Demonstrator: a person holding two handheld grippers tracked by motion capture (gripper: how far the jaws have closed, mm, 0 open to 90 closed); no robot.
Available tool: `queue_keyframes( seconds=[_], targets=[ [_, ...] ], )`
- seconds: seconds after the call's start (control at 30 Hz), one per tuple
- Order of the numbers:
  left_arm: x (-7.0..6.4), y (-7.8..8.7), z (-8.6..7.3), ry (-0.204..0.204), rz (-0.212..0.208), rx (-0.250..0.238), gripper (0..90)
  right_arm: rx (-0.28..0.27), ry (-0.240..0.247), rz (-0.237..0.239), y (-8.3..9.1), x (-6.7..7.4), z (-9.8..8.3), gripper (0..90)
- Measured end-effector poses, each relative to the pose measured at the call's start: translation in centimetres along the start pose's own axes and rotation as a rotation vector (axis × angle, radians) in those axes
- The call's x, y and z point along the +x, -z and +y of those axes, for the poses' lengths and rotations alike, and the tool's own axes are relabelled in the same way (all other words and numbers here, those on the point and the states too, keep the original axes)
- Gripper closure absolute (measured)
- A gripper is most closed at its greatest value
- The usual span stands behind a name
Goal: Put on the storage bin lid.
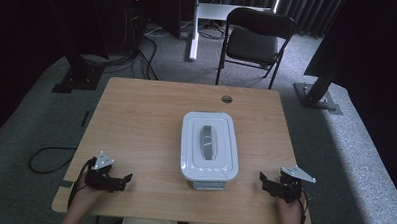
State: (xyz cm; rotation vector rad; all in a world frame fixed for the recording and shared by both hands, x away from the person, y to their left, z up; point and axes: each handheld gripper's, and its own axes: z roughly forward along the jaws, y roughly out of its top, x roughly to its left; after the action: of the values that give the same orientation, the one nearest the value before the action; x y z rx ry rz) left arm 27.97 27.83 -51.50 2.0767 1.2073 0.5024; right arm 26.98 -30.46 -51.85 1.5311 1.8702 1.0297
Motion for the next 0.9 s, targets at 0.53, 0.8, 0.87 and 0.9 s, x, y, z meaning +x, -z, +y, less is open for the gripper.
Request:
queue_keyframes(
  seconds=[0.53,0.8,0.87,0.9],
  targets=[
    [2.0,3.0,-2.8,0.107,0.155,0.010,0.5,0.020,-0.066,-0.125,2.0,-2.3,-1.8,13.0],
    [2.8,3.4,-4.1,0.179,0.283,0.023,0.5,0.037,-0.085,-0.171,1.8,-2.9,-1.8,13.3],
    [2.9,3.5,-4.2,0.191,0.308,0.012,0.5,0.043,-0.091,-0.189,1.7,-3.1,-1.8,13.4],
    [3.0,3.4,-4.2,0.197,0.319,0.012,0.5,0.043,-0.101,-0.194,1.6,-3.2,-1.8,13.5]
  ],
)
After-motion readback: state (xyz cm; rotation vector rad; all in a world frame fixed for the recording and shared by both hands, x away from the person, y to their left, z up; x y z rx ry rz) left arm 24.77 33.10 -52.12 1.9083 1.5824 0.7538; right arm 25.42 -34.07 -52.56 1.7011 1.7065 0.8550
